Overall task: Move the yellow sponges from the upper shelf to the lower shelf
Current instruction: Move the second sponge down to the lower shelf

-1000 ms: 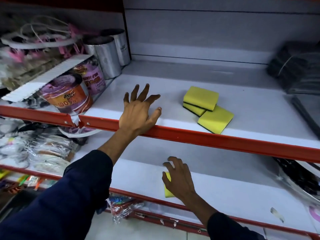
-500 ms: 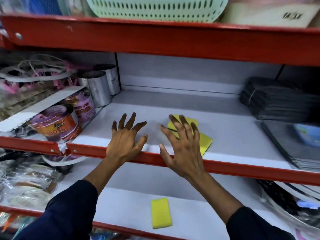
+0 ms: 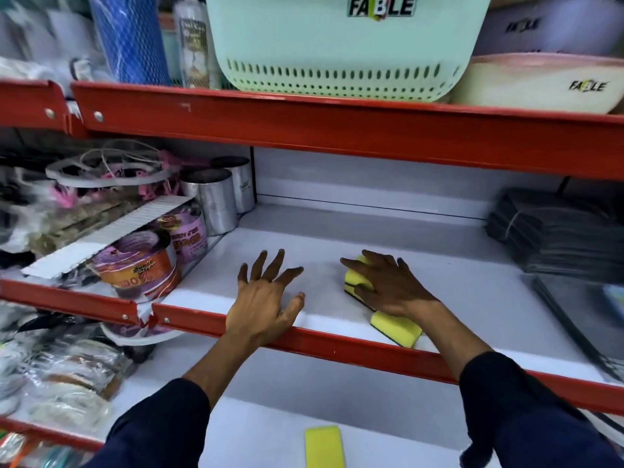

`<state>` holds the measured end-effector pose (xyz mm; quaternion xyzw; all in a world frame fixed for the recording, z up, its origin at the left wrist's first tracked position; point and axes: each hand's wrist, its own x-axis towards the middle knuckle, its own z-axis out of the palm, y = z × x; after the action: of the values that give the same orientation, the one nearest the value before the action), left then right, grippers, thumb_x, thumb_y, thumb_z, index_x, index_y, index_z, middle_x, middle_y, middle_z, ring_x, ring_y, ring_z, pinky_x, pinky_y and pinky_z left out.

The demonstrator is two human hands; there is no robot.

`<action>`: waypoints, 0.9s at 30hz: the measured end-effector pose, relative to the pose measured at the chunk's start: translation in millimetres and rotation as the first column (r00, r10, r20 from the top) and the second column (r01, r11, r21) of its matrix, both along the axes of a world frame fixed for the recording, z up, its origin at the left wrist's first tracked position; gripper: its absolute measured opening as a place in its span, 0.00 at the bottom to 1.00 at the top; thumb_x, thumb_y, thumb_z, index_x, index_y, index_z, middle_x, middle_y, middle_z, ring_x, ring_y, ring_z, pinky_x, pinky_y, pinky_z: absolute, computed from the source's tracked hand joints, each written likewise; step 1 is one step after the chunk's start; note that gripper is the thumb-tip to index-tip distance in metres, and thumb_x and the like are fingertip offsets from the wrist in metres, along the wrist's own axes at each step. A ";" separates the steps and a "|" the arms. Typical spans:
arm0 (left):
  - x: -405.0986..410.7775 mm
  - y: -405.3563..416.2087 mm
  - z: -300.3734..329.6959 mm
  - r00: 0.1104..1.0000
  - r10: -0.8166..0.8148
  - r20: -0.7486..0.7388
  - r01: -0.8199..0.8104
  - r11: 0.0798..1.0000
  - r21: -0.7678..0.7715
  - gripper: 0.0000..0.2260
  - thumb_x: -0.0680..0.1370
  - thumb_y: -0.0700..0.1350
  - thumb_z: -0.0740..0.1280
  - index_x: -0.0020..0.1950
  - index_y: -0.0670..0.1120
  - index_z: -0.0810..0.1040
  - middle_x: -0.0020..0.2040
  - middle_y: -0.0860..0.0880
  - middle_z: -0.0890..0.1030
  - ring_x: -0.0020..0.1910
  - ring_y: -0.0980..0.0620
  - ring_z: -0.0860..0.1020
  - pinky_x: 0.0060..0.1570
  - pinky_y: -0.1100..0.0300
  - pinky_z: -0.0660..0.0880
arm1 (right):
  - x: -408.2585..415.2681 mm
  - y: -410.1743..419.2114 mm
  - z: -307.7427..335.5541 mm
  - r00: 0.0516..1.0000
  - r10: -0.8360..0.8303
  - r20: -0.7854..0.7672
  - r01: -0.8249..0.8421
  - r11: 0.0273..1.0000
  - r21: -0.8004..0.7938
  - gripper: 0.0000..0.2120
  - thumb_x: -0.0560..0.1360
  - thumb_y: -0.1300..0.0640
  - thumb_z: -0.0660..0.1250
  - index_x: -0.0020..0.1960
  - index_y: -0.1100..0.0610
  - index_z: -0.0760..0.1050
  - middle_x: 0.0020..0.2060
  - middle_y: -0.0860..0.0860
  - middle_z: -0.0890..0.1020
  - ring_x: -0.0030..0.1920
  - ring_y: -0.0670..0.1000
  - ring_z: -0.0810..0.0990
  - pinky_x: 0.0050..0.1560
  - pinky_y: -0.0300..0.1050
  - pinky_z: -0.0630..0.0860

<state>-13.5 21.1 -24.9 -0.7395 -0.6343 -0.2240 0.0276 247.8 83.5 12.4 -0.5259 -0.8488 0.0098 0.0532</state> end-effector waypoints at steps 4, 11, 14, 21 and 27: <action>-0.9 0.2 0.5 1.000 -0.002 0.012 0.002 1.000 0.000 0.29 0.74 0.66 0.47 0.75 0.62 0.63 0.82 0.51 0.53 0.81 0.47 0.47 0.78 0.36 0.47 | 1.1 -8.3 5.9 0.998 0.042 -0.040 -0.036 0.991 0.129 0.27 0.78 0.41 0.56 0.75 0.35 0.52 0.75 0.53 0.60 0.67 0.60 0.65 0.61 0.55 0.66; 0.9 -2.3 0.4 1.000 0.004 -0.011 -0.004 1.000 0.013 0.29 0.74 0.65 0.49 0.73 0.61 0.65 0.81 0.48 0.57 0.81 0.43 0.51 0.76 0.34 0.51 | -2.9 -73.7 22.4 0.983 0.072 -0.169 0.005 0.908 0.419 0.29 0.73 0.40 0.64 0.72 0.38 0.61 0.71 0.52 0.65 0.64 0.57 0.70 0.60 0.53 0.75; 0.9 -2.4 1.1 1.000 0.004 -0.021 -0.004 0.999 0.032 0.28 0.74 0.64 0.50 0.73 0.60 0.67 0.81 0.46 0.59 0.80 0.41 0.53 0.75 0.33 0.52 | 1.0 -105.0 17.2 0.951 0.138 -0.275 0.013 0.875 0.484 0.29 0.71 0.41 0.68 0.70 0.41 0.67 0.68 0.55 0.68 0.62 0.56 0.72 0.56 0.51 0.77; 1.5 -2.0 -1.0 0.999 0.000 -0.051 0.002 0.999 0.033 0.28 0.74 0.64 0.50 0.73 0.58 0.68 0.80 0.45 0.60 0.80 0.39 0.53 0.74 0.31 0.53 | 27.8 -151.5 -63.1 0.916 0.303 -0.263 -0.098 0.805 0.586 0.24 0.70 0.45 0.72 0.64 0.51 0.78 0.63 0.62 0.72 0.61 0.63 0.75 0.54 0.54 0.77; 2.9 -1.4 -0.8 0.998 0.011 -0.058 -0.009 0.999 0.033 0.27 0.76 0.64 0.51 0.72 0.59 0.68 0.81 0.45 0.59 0.80 0.41 0.52 0.74 0.31 0.52 | 40.2 -163.6 -176.2 0.961 0.190 -0.203 -0.119 0.940 0.320 0.26 0.71 0.42 0.69 0.67 0.46 0.73 0.67 0.60 0.71 0.61 0.61 0.74 0.54 0.54 0.76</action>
<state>-10.6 19.8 -25.8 -0.7419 -0.6331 -0.2126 0.0595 288.0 -80.1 -163.8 -0.4379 -0.8671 -0.0559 0.2308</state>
